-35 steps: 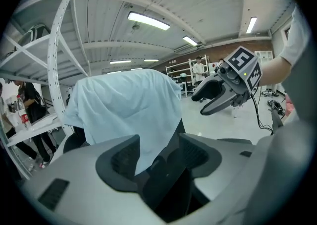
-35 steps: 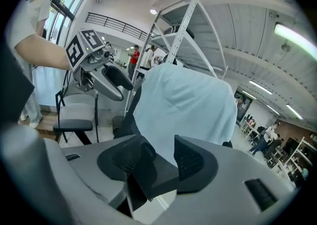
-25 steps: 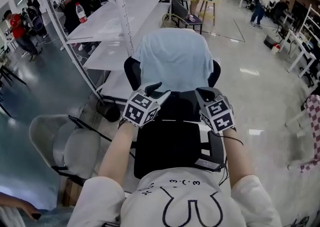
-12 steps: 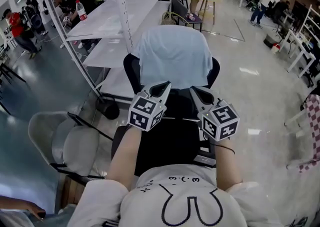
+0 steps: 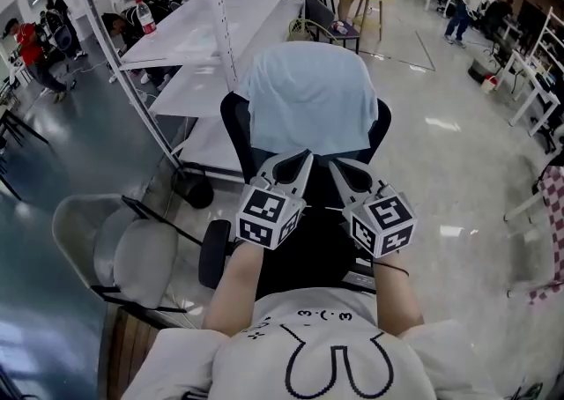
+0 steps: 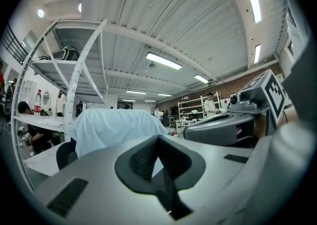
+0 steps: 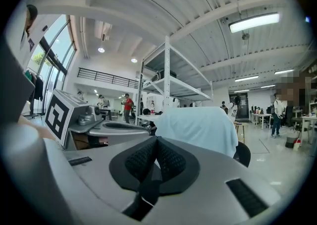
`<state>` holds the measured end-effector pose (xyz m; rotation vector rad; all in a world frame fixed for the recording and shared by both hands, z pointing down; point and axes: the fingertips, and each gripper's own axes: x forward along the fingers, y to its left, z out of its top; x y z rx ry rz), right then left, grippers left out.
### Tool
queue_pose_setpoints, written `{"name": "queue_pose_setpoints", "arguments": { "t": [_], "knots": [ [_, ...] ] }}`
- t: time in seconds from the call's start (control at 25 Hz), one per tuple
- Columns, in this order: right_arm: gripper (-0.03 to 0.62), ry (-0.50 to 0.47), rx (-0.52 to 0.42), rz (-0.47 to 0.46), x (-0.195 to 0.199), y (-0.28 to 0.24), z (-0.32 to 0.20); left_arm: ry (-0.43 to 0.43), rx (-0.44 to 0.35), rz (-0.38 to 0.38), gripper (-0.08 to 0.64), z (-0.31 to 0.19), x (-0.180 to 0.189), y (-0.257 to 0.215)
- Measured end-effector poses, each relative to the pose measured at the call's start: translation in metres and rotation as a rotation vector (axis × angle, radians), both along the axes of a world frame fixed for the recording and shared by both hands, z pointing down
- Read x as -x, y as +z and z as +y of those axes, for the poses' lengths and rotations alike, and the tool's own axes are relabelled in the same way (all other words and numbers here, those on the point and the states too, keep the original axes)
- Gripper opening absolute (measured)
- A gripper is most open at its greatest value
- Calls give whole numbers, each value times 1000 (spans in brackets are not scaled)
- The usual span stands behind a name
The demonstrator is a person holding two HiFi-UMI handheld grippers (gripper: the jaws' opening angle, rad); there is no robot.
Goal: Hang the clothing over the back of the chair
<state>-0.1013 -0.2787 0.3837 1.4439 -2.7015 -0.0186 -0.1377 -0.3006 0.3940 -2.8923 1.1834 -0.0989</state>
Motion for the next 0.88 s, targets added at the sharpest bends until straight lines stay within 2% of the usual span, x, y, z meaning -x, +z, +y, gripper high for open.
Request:
{"name": "queue_pose_setpoints", "arguments": {
  "t": [0.16,0.56,0.88],
  "knots": [
    [11,9,-11,52,3,0,0,6,-3,15,2,2,-2,-4],
    [9,-3,-5,87,10,6,0,-5,-43,35,0,7,-5,-11],
    [9,4,-10,107,10,5,6,-3,-32,55,0,14,-5,-10]
  ]
}}
